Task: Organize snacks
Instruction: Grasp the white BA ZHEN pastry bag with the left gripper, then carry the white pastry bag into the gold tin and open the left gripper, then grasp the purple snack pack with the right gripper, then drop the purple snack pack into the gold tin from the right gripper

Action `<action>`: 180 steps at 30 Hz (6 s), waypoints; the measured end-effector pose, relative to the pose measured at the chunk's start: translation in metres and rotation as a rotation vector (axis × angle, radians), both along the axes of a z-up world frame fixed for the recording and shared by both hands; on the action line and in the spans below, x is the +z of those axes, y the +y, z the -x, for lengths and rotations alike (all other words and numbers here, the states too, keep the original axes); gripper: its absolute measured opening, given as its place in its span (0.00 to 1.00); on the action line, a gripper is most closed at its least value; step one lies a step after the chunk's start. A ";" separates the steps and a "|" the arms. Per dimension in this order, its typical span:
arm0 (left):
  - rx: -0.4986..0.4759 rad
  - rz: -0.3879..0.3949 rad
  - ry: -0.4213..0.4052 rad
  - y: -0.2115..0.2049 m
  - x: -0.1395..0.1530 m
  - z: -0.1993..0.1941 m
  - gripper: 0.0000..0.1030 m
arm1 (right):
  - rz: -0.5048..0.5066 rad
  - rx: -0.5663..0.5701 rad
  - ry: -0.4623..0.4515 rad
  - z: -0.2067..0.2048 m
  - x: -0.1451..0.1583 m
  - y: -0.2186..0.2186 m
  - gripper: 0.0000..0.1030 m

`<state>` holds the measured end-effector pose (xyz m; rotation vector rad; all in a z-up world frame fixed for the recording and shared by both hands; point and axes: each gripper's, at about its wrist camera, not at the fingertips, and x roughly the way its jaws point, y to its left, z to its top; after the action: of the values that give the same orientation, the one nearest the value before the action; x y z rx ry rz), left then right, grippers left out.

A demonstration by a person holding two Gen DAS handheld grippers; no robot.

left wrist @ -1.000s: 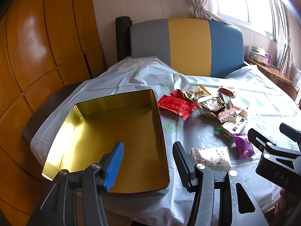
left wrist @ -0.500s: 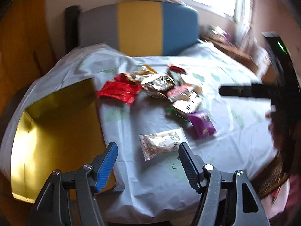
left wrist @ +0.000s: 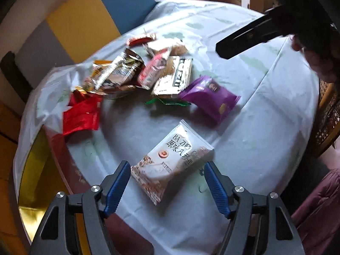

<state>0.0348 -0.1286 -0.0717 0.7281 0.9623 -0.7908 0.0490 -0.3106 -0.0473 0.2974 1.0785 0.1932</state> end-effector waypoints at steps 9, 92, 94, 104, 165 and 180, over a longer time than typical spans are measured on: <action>-0.014 0.046 0.089 0.000 -0.008 -0.014 0.65 | -0.018 0.058 0.010 -0.003 -0.009 0.019 0.81; 0.725 0.465 0.138 0.073 0.049 -0.087 0.43 | -0.065 -0.120 -0.034 0.018 -0.042 0.044 0.54; 0.704 0.440 0.120 0.068 0.044 -0.082 0.43 | -0.062 -0.127 -0.037 0.018 -0.043 0.042 0.46; 0.546 0.327 0.013 0.058 0.022 -0.030 0.43 | -0.045 -0.132 -0.047 0.019 -0.040 0.038 0.37; 0.492 0.418 -0.035 0.182 0.029 0.070 0.41 | 0.396 0.445 -0.537 -0.027 0.087 0.309 0.56; 0.480 0.406 -0.036 0.174 0.031 0.072 0.41 | 0.404 0.399 -0.558 -0.020 0.091 0.291 0.57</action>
<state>-0.0372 0.0452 -0.0406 0.1447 0.8605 -0.5201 0.0690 -0.0195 0.0441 -0.3282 0.5885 0.3818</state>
